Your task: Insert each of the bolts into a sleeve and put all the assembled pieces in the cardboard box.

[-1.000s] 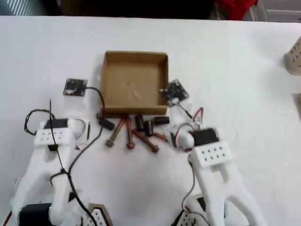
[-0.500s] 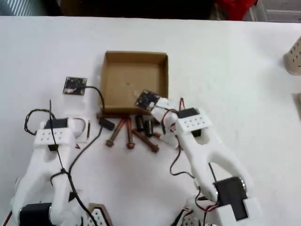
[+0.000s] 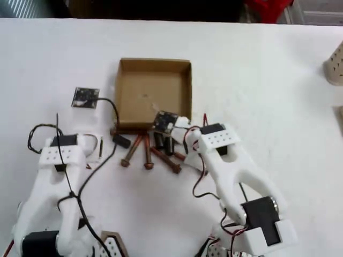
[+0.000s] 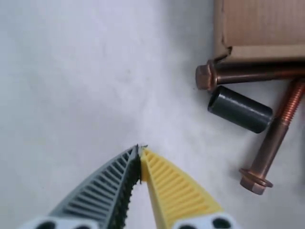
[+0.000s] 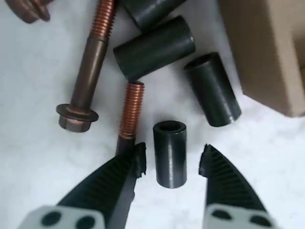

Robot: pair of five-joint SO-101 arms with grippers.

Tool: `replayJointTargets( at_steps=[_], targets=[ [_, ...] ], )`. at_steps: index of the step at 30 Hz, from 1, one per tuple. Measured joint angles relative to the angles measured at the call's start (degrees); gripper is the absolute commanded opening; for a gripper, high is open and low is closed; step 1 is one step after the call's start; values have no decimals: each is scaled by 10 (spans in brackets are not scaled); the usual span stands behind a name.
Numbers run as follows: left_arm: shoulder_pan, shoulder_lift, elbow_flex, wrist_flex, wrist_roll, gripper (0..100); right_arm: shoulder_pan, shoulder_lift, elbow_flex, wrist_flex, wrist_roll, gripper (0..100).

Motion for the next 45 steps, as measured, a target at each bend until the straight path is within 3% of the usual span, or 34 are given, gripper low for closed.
replayJointTargets(
  at_steps=[6, 20, 26, 31, 39, 43, 45],
  targets=[
    [0, 0, 0, 0, 0, 24, 2, 1, 3, -21, 2, 91],
    [0, 0, 8, -2, 0, 24, 11, 35, -8, -20, 4, 94],
    [0, 0, 8, -2, 0, 24, 11, 35, -8, -15, 4, 190],
    [0, 0, 8, -2, 0, 24, 11, 35, -8, -15, 5, 130],
    [0, 0, 8, -2, 0, 24, 17, 35, -8, -20, 5, 122],
    [0, 0, 8, -2, 0, 24, 17, 35, -8, -20, 5, 9],
    [0, 0, 9, -2, 0, 24, 20, 35, -9, -20, 4, 24]
  ],
)
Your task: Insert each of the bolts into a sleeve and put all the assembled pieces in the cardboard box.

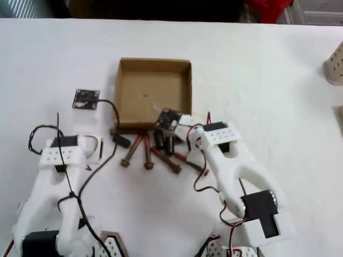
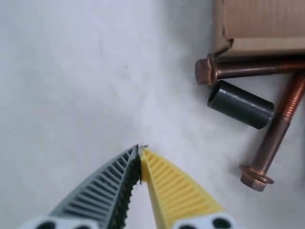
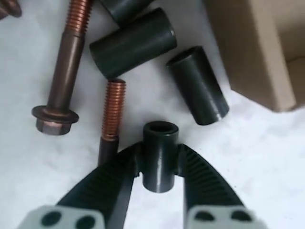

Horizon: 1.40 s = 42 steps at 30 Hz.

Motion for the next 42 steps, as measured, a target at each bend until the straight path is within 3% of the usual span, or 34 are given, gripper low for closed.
replayJointTargets(
  at_steps=[6, 11, 15, 18, 24, 29, 35, 42],
  targets=[
    [0, 0, 0, 0, -2, 24, 40, 0, 0, 0, -98, 17],
    [0, 0, 0, 0, -6, 24, 127, -42, 4, 5, -213, 17],
    [0, 0, -6, 3, -66, 24, 183, -79, 25, 5, -273, 17],
    [14, 0, -49, 58, -112, 25, 231, -93, 36, 5, -294, 17],
    [152, 5, -207, 239, -183, 129, 286, -101, 58, 5, -302, 17],
    [287, 62, -353, 358, -225, 134, 348, -101, 59, 5, -302, 17],
    [377, 208, -450, 378, -348, 138, 443, -102, 82, 0, -302, 17],
    [444, 244, -445, 298, -461, 174, 478, -102, 93, -15, -302, 17]
  ],
)
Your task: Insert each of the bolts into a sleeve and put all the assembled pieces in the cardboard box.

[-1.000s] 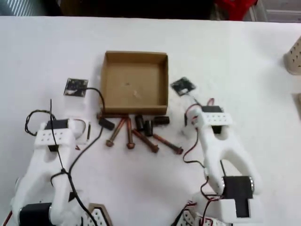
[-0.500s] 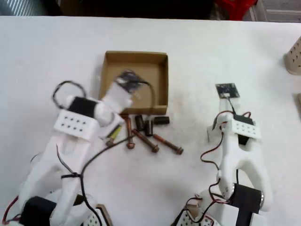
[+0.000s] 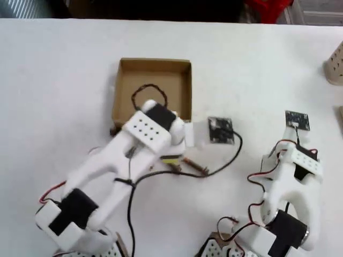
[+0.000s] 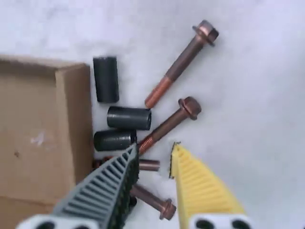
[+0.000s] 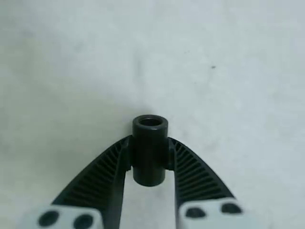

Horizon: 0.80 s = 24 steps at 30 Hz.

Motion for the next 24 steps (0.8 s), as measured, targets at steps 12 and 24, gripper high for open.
replayJointTargets(
  at_steps=[12, 24],
  targets=[
    [96, 1, 110, -158, -15, 199, 4, 0, 1, -4, 0, 17],
    [115, 10, 151, -241, -37, 195, 3, 0, 8, -11, 1, 17]
  ],
)
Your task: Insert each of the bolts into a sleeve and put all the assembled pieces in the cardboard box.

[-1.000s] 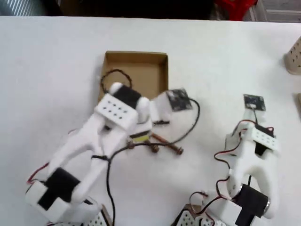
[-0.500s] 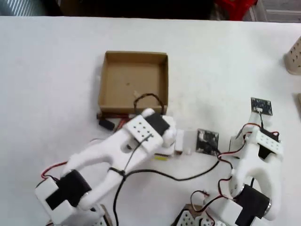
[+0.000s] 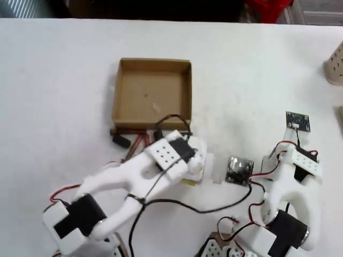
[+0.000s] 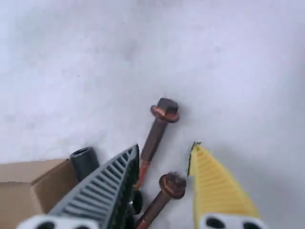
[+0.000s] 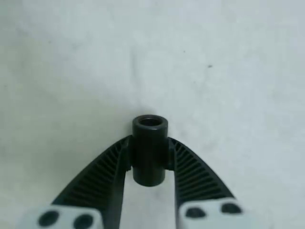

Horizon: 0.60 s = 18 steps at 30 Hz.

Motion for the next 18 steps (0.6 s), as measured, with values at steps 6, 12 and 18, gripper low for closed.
replayJointTargets(
  at_steps=[6, 12, 18],
  targets=[
    [10, 91, -8, -31, 0, 194, 0, 0, 0, 0, 0, 17],
    [10, 138, -66, 0, 0, 151, 0, 0, 1, -1, 0, 17],
    [12, 135, -68, 0, 11, 151, 0, 0, 3, -1, 0, 17]
  ],
)
